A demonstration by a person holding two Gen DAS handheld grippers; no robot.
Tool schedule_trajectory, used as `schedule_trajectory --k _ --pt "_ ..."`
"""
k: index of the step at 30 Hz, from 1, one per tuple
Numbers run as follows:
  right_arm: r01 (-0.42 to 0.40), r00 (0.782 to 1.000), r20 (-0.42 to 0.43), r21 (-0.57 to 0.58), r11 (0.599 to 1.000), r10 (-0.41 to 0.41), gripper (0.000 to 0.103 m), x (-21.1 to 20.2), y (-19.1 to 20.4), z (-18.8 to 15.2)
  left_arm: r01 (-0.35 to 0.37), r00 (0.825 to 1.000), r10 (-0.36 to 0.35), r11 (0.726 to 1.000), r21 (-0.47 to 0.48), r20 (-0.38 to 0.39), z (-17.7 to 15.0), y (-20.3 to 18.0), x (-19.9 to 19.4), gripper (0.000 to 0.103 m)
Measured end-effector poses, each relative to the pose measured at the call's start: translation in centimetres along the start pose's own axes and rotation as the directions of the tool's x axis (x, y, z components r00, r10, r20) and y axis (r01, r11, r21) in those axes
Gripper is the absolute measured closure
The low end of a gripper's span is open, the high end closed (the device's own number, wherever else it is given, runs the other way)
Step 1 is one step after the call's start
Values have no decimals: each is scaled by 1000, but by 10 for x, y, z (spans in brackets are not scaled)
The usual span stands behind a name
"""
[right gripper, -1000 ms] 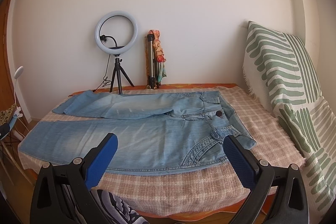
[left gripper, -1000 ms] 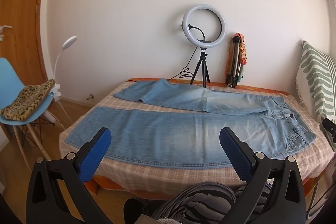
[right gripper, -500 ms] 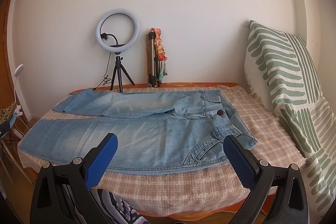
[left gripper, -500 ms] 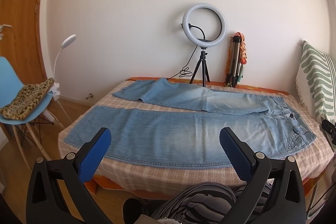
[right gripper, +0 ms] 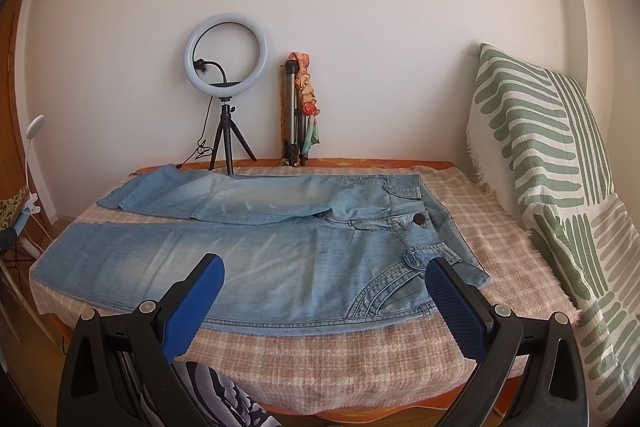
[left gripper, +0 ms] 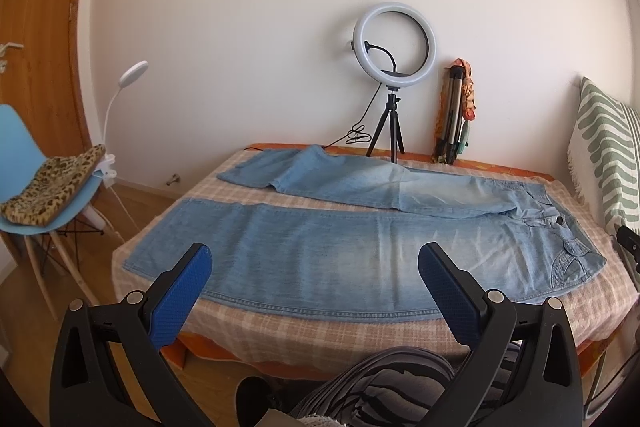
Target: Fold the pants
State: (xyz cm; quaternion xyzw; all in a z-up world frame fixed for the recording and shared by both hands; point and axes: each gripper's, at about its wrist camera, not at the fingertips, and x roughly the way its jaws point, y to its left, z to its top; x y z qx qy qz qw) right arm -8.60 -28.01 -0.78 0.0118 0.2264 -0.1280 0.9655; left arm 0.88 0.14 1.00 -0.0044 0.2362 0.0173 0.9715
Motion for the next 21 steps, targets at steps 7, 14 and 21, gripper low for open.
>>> schedule_trajectory --k 7,14,21 --pt "2 1000 5 -42 999 -2 0 9 1 14 -55 998 55 999 1 -5 6 22 12 0" --pt "-54 999 -2 -87 995 54 0 30 3 47 -107 994 107 994 7 -8 23 62 30 0" --pt "-64 998 8 -218 974 68 0 69 24 97 -145 989 145 988 50 4 50 101 62 6"
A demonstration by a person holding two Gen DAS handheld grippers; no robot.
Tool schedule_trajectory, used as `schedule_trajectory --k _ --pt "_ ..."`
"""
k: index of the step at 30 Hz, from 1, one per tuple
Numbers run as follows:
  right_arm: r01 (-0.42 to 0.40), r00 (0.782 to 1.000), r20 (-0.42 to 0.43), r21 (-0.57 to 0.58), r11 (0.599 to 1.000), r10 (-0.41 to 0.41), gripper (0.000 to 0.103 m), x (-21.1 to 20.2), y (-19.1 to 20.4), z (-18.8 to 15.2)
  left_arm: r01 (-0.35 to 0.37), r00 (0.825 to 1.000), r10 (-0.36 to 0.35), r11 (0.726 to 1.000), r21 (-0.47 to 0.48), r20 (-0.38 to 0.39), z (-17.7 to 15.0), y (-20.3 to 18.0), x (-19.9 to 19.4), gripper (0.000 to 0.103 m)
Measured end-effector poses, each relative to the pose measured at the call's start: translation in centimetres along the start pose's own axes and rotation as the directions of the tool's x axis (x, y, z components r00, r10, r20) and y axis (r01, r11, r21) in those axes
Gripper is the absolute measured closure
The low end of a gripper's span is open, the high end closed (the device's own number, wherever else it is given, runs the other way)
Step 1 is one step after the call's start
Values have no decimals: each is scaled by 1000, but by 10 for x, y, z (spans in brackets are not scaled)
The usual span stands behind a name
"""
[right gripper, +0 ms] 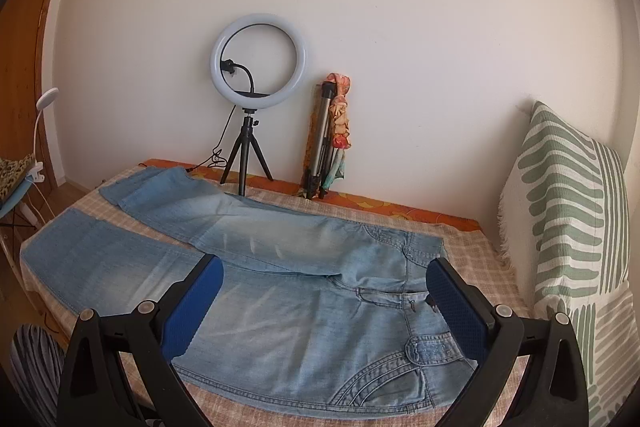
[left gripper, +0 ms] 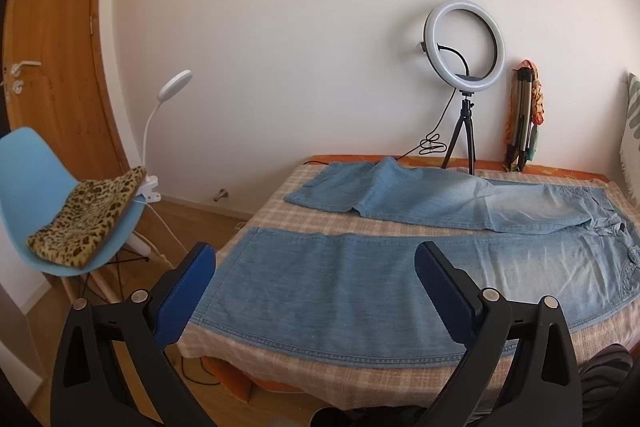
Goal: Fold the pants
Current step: 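Move both grippers over the jeans leg toward its hem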
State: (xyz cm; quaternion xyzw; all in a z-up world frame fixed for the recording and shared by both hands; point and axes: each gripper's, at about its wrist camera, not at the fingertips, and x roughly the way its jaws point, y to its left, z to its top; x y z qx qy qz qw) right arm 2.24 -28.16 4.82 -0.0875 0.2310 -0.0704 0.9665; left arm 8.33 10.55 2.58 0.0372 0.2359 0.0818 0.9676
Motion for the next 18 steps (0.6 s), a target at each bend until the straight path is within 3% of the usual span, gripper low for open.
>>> schedule_trajectory --k 3,9,13,18 --pt "-11 1000 -3 -48 999 11 0 24 5 28 16 1000 -16 1000 14 -6 15 11 18 9" --pt "-105 994 -1 -74 992 105 0 68 22 82 46 999 -46 999 16 -30 50 24 59 19" --pt "-175 985 -22 -106 979 174 2 106 43 111 76 994 -78 997 -30 -73 69 35 96 21" --pt "-267 963 -73 -115 957 260 8 172 68 134 44 993 -49 998 -43 -111 88 41 148 22"
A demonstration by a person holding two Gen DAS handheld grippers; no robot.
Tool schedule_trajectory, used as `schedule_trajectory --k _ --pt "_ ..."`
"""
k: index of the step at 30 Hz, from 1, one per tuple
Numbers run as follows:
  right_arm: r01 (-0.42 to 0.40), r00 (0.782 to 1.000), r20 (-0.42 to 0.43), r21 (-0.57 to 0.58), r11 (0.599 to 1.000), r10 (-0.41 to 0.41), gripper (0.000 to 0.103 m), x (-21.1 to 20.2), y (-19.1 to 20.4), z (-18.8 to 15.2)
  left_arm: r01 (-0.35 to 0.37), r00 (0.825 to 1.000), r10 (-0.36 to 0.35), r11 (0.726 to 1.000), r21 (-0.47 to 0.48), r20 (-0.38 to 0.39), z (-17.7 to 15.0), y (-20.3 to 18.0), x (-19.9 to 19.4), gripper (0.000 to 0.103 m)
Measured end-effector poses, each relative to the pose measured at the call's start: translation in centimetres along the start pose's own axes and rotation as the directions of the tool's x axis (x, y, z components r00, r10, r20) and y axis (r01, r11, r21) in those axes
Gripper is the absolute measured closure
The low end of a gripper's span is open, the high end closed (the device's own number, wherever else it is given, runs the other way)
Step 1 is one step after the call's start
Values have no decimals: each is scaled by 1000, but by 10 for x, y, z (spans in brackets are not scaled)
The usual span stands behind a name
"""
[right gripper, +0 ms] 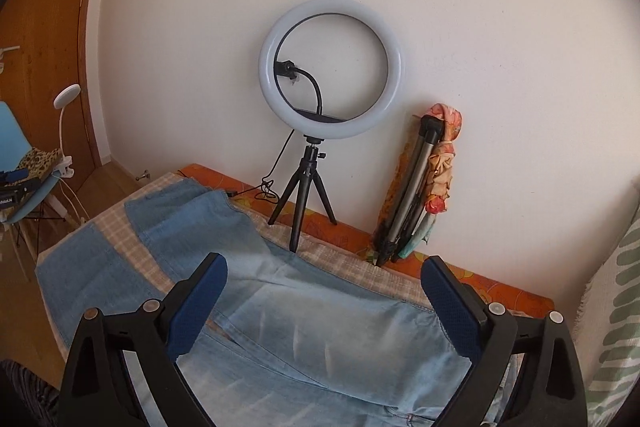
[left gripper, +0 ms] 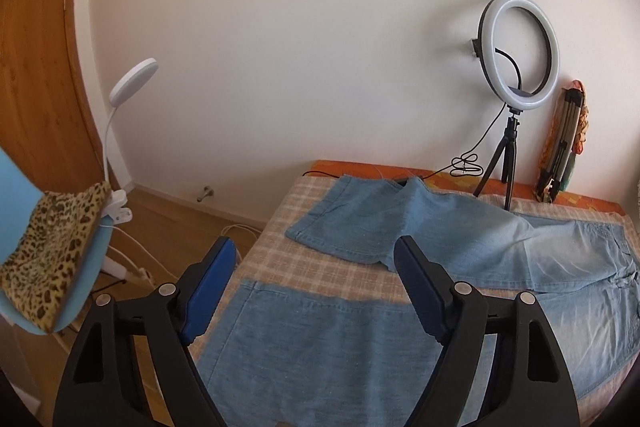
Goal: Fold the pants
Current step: 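Move both grippers over the jeans leg toward its hem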
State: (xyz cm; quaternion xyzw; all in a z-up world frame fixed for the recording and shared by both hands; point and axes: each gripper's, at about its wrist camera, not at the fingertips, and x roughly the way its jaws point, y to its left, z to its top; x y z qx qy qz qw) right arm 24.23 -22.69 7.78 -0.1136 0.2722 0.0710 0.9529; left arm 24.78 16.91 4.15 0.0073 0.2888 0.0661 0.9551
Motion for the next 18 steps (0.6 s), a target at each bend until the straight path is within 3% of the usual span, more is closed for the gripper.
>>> schedule_trajectory --k 5,10,15,18 --pt "-122 988 -91 2 993 122 22 88 0 8 -12 999 13 1000 11 -43 17 -5 55 25" --pt "-144 967 -217 -45 989 131 39 185 1 -8 29 991 -23 999 44 -130 20 -26 116 33" --pt "-204 928 -323 -22 979 186 41 265 -6 -34 69 981 -49 993 100 -189 15 -56 168 38" --pt "-235 911 -355 -36 971 208 41 298 -2 -44 122 964 -101 990 74 -248 10 -68 202 48"
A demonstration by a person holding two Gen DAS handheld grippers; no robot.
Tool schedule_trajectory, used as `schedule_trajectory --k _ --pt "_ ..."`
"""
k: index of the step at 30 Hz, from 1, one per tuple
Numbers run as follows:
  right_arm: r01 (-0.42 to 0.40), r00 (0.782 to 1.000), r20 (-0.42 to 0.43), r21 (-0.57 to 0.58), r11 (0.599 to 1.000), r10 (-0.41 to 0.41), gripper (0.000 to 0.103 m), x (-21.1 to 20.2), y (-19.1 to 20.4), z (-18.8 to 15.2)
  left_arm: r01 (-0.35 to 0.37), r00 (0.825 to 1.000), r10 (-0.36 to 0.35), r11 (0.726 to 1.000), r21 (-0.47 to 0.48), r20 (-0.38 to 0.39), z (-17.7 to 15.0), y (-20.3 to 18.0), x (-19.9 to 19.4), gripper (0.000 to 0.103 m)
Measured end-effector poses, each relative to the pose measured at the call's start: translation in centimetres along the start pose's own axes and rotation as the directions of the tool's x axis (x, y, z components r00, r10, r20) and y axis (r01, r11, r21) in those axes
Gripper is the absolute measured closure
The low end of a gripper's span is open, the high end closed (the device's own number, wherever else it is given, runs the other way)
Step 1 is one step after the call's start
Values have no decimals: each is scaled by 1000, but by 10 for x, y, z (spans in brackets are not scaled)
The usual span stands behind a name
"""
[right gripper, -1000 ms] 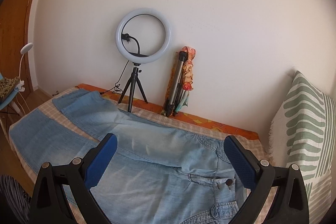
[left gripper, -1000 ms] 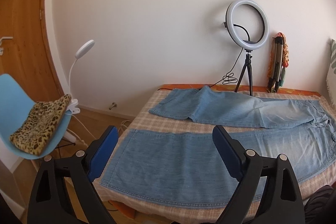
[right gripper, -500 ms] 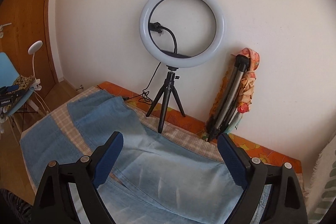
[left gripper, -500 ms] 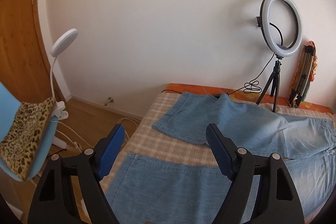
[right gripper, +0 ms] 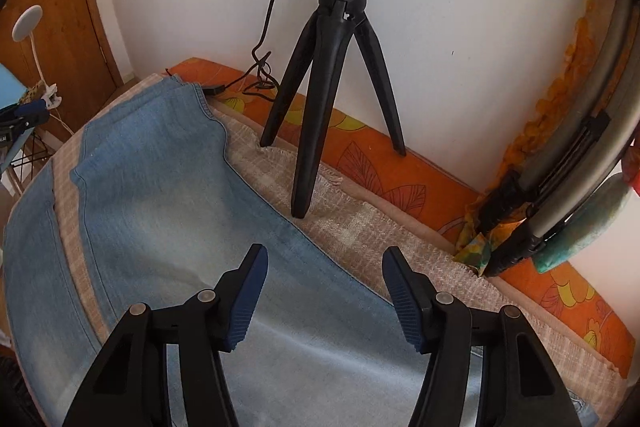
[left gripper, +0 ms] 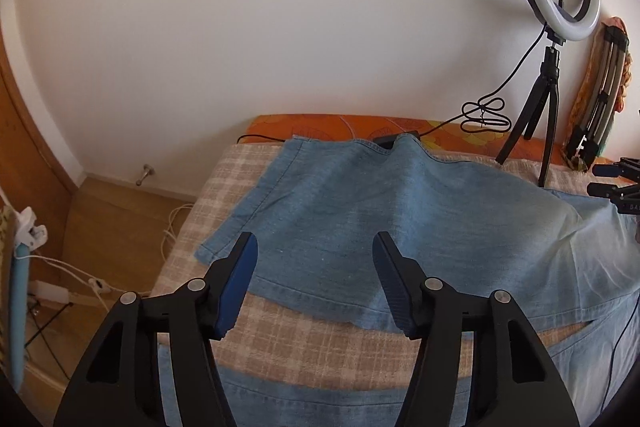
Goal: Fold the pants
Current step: 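Move both grippers over the jeans leg toward its hem, then close the right gripper on the leg seam while the left gripper grasps the leg edge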
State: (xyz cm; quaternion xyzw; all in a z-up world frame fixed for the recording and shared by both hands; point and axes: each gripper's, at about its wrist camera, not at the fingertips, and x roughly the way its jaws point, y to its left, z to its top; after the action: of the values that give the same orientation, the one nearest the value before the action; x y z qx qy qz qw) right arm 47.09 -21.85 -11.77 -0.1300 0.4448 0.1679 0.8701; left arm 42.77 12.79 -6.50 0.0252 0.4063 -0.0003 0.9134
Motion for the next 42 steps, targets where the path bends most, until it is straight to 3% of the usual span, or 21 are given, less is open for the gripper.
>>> schedule_trajectory --k 6,15,16,20,23,24,29,34,36,39,42 --pt "-112 994 -19 -10 994 112 41 36 -6 5 56 994 -53 998 24 -93 -1 -16 58 70" --pt "-126 989 -82 -81 989 119 39 69 7 1 57 986 -57 998 -6 -158 -9 -12 103 74" --pt "-124 990 -81 -84 989 118 41 69 8 0 53 985 -53 999 -5 -161 -11 -12 106 74" --pt "-149 987 -81 -108 983 140 79 65 16 -4 45 988 -45 999 -1 -150 -12 -13 108 74" --pt "-117 990 -94 -125 985 106 97 60 22 -7 32 989 -30 999 14 -145 -12 -15 110 74" --pt "-113 990 -96 -114 987 102 99 57 22 -8 30 989 -28 999 14 -147 -12 -15 110 74" --pt "-105 994 -20 -41 994 104 101 18 22 -10 16 989 -18 1000 -16 -147 -11 -10 96 74" --pt "-111 991 69 -76 991 116 101 -50 50 -24 44 992 -54 996 -82 -115 -8 5 61 74" --pt "-134 985 94 -96 986 143 101 -76 66 -34 44 994 -54 994 -98 -96 -6 10 44 74" --pt "-170 977 107 -114 979 183 101 -107 93 -58 55 995 -64 990 -130 -73 -3 12 21 65" --pt "-219 967 112 -98 971 229 101 -128 124 -89 60 996 -67 990 -126 -58 -1 2 0 64"
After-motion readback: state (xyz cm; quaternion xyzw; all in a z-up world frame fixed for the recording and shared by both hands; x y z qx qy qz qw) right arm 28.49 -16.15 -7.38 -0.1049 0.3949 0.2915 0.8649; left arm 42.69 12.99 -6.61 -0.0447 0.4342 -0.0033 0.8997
